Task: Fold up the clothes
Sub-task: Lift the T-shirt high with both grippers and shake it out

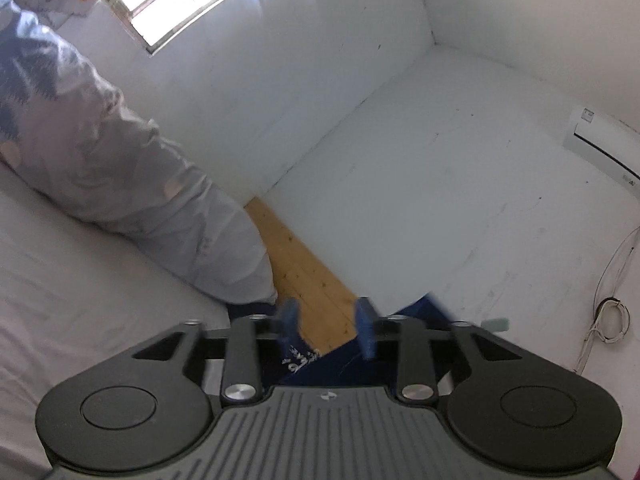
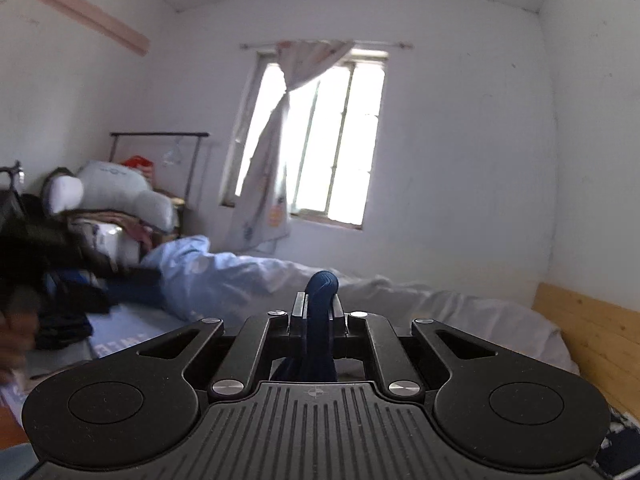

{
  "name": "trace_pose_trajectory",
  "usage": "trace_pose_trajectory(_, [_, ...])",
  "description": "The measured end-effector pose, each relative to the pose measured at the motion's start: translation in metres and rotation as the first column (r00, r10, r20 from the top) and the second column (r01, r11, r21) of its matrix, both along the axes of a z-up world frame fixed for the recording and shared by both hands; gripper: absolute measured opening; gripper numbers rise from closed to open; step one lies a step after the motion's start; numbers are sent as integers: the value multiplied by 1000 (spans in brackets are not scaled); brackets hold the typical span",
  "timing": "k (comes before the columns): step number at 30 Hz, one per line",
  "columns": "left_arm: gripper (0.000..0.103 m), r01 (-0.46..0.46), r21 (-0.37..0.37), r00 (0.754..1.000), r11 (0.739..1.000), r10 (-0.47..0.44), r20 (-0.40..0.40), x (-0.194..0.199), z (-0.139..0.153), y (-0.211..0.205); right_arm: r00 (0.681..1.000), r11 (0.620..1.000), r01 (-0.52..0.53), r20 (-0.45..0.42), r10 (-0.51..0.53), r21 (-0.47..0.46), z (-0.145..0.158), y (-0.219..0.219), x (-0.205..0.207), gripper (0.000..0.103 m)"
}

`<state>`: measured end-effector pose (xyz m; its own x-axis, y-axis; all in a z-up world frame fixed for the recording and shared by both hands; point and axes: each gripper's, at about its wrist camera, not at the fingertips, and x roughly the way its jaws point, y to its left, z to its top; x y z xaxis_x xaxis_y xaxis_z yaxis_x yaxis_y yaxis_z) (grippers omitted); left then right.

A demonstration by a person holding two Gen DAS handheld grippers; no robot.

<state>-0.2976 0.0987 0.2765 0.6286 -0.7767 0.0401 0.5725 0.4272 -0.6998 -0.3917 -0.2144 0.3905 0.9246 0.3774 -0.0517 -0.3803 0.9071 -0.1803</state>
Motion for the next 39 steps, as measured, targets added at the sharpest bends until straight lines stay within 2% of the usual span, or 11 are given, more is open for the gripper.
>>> trace_pose_trajectory(2, [79, 29, -35, 1000, 999, -29, 7, 7, -6, 9, 999, 998, -51, 17, 51, -21, 12, 10, -9, 10])
trace_pose_trajectory(6, [102, 92, -56, 994, 994, -88, 63, -5, -5, 46, 982, 984, -173, 66, 175, -34, 43, 15, -34, 10])
trace_pose_trajectory(11, [103, 217, 57, 966, 975, -223, 132, -14, -28, 40, 953, 959, -283, 122, 279, 18, 76, -10, -66, 10])
trace_pose_trajectory(16, [103, 349, 227, 897, 909, -394, 200, -28, -25, -1, 965, 969, -246, 96, 243, 19, 80, -17, -71, 10])
trace_pose_trajectory(19, [103, 374, 320, 880, 871, -442, 174, -27, -28, -32, 965, 968, -251, 73, 251, -5, 72, -12, -77, 10])
trace_pose_trajectory(23, [102, 420, 276, 879, 865, -463, 113, -5, -38, -57, 961, 962, -272, 49, 273, -33, 58, -3, -78, 10])
trace_pose_trajectory(25, [87, 441, 244, 870, 864, -479, 121, 1, -35, -61, 960, 961, -276, 41, 277, -35, 53, -2, -80, 10])
trace_pose_trajectory(28, [16, 469, 258, 851, 845, -510, 125, 0, -34, -66, 961, 961, -273, 29, 274, -38, 52, 1, -77, 11])
trace_pose_trajectory(29, [6, 454, 284, 857, 845, -501, 120, -1, -33, -70, 963, 963, -268, 23, 269, -38, 50, 2, -74, 11])
trace_pose_trajectory(36, [5, 228, 213, 959, 950, -257, 121, 3, -26, -40, 973, 972, -230, 5, 230, -43, 38, 7, -59, 11])
trace_pose_trajectory(39, [5, 114, 178, 979, 977, -141, 146, 3, -2, -24, 974, 974, -222, 34, 223, -37, 38, 7, -60, 5])
